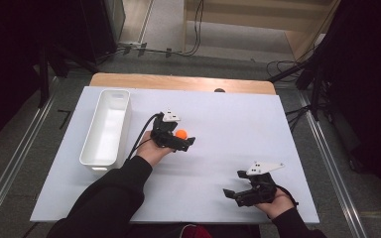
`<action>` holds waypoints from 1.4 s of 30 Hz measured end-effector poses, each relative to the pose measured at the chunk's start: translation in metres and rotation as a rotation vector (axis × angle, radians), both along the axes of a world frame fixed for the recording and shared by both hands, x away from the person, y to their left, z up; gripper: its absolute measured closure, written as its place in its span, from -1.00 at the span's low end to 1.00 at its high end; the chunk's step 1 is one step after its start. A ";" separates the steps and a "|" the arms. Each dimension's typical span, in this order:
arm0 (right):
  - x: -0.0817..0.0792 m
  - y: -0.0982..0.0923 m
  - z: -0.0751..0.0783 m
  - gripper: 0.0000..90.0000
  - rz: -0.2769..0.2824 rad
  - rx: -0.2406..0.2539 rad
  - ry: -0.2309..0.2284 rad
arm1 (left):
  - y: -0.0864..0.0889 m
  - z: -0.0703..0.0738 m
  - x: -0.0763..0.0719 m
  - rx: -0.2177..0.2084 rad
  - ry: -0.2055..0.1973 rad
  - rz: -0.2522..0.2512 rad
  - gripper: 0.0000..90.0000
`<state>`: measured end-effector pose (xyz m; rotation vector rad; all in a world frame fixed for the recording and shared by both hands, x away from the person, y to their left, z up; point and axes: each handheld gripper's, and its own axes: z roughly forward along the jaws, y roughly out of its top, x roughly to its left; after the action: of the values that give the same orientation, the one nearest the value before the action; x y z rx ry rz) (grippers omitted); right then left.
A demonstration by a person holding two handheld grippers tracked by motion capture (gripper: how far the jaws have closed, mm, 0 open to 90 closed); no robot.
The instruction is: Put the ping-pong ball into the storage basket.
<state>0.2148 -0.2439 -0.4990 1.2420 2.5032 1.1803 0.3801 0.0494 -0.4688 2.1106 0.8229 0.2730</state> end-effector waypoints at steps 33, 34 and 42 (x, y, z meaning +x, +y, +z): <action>0.000 0.000 0.000 -0.78 0.006 0.001 -0.003 | -0.007 -0.011 0.015 -0.017 -0.002 0.015 -0.92; 0.000 0.000 0.001 -0.78 0.005 0.003 -0.002 | -0.008 -0.014 0.014 -0.013 0.000 0.007 -0.92; -0.001 0.000 0.001 -0.78 0.007 0.003 -0.003 | -0.006 -0.022 0.015 -0.011 0.009 0.019 -0.92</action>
<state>0.2142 -0.2442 -0.4984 1.2329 2.5069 1.1864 0.3948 0.0434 -0.4912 2.0958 0.8480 0.2682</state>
